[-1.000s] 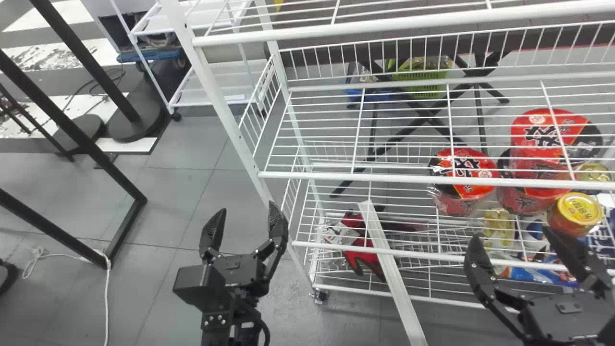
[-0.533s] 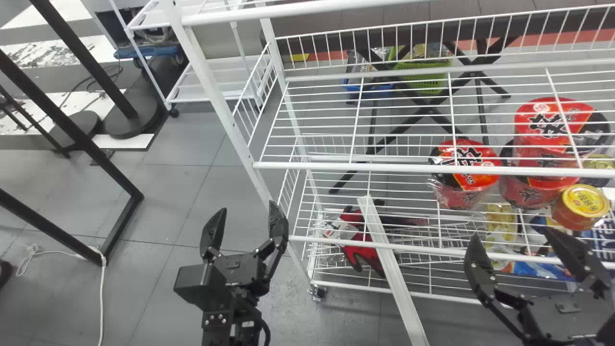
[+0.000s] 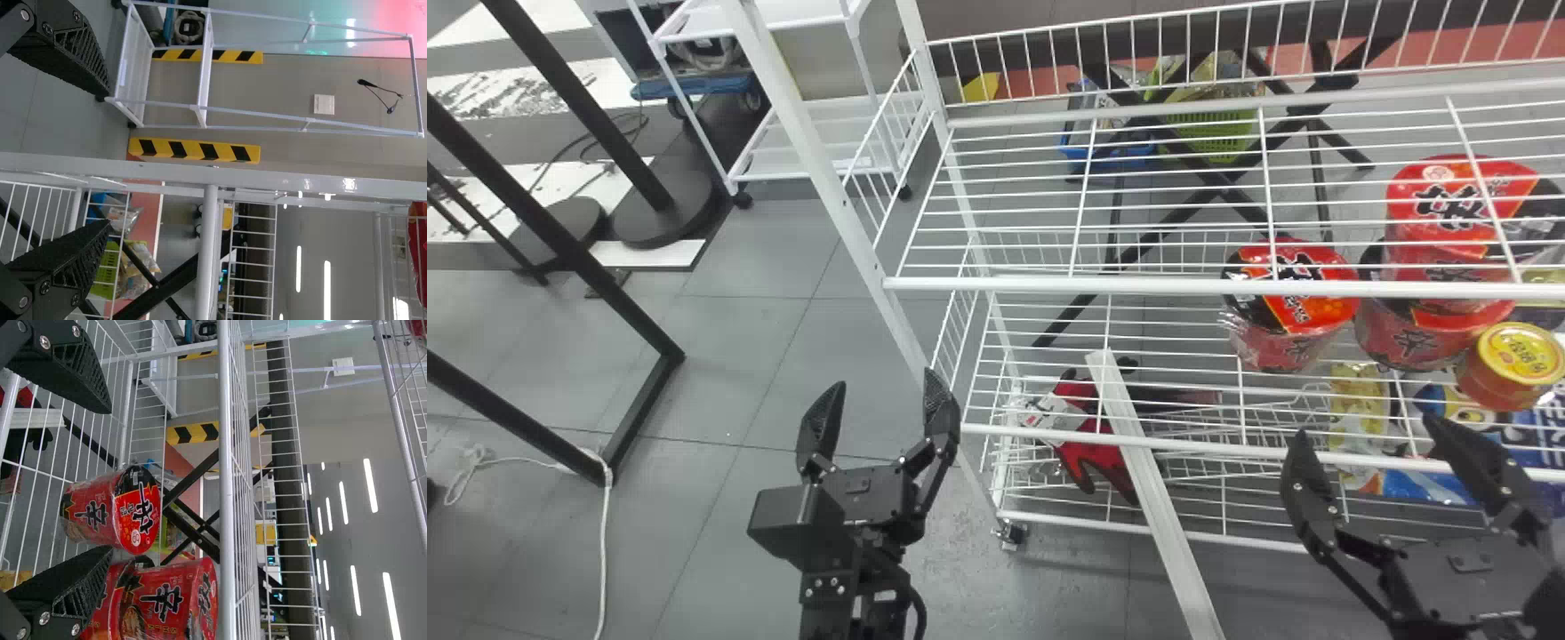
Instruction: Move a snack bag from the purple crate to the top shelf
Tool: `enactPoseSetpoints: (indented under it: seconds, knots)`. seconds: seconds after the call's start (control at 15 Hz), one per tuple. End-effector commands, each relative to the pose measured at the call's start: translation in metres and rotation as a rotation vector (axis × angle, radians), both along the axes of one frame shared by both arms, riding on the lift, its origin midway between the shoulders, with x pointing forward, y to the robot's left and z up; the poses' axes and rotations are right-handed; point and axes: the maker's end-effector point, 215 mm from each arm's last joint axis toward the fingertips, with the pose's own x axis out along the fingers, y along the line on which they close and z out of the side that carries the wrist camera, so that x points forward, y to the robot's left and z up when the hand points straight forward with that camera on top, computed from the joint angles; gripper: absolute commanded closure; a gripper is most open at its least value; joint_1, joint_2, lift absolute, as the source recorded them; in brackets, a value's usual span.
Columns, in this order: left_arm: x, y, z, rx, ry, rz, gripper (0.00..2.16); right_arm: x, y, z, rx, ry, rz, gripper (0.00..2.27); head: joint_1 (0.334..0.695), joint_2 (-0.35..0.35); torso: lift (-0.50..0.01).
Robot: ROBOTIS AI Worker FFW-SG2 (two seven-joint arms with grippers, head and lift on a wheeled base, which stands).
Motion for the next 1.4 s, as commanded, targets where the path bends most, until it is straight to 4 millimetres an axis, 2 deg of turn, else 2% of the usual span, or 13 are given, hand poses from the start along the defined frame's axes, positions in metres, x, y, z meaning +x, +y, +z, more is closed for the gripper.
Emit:
enactPoseSetpoints:
  seconds: [0.0,0.4,0.87,1.13,1.27,1.33]
  knots:
    - [0.001,0.001,0.001,0.0,-0.002,0.0,0.14,0.0,0.001,0.001,0.001,0.0,0.001,0.08,0.695,0.268,-0.447]
    - [0.002,0.003,0.002,-0.003,-0.004,0.0,0.14,-0.001,0.002,0.011,0.008,-0.035,0.007,0.06,0.695,0.27,-0.456]
    - [0.0,0.005,0.0,-0.007,-0.004,0.004,0.14,-0.002,0.001,0.01,0.013,-0.034,0.005,0.08,0.695,0.277,-0.455]
    - [-0.001,0.005,0.001,-0.005,-0.009,0.005,0.14,-0.001,-0.001,0.005,0.014,-0.012,-0.005,0.08,0.695,0.276,-0.455]
    - [-0.001,0.006,-0.001,-0.005,-0.006,0.005,0.14,-0.002,-0.003,-0.015,0.0,0.064,-0.014,0.07,0.695,0.276,-0.455]
    - [-0.001,0.006,-0.002,-0.005,-0.004,0.006,0.14,0.0,-0.004,-0.008,0.005,0.036,-0.016,0.06,0.695,0.274,-0.455]
